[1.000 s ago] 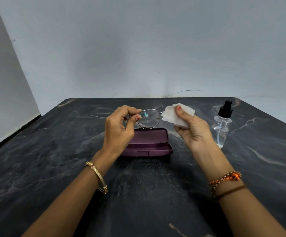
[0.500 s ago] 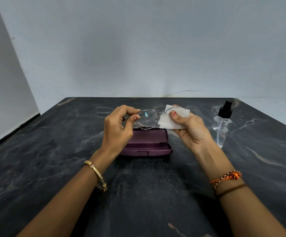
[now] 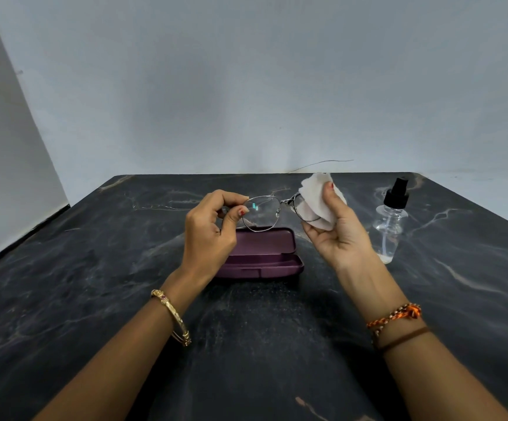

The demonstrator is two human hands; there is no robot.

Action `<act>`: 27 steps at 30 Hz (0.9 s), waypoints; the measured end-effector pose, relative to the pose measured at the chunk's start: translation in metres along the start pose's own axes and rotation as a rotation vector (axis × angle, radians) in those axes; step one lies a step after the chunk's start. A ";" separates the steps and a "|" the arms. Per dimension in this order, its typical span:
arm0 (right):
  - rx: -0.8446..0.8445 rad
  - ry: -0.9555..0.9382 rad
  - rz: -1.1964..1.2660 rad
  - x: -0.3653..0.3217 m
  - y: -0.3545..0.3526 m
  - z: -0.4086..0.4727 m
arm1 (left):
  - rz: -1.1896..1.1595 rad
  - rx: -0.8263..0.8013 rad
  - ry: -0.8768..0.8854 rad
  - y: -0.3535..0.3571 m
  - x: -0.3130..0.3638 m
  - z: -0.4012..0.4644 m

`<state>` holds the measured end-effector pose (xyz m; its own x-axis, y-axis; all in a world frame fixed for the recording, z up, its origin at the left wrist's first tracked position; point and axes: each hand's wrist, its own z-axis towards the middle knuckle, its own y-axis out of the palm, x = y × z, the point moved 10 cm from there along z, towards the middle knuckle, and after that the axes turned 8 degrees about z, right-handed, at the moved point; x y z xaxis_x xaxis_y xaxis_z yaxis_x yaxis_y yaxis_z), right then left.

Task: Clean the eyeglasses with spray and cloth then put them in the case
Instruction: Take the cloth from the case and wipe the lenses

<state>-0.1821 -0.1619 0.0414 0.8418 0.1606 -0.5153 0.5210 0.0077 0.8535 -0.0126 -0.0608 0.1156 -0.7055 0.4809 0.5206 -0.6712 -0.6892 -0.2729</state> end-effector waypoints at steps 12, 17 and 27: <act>-0.257 0.002 -0.331 -0.008 0.021 0.002 | -0.122 -0.107 -0.075 0.004 -0.009 0.006; -0.183 -0.123 -0.508 -0.022 0.014 0.001 | -0.106 -0.156 -0.071 0.006 -0.009 0.008; -0.032 -0.119 -0.057 -0.022 0.003 0.003 | -0.294 -0.030 -0.268 0.008 -0.032 0.007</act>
<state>-0.1990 -0.1685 0.0554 0.8226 0.0408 -0.5672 0.5655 0.0456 0.8235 0.0063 -0.0850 0.1023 -0.4002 0.4942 0.7718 -0.8451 -0.5247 -0.1022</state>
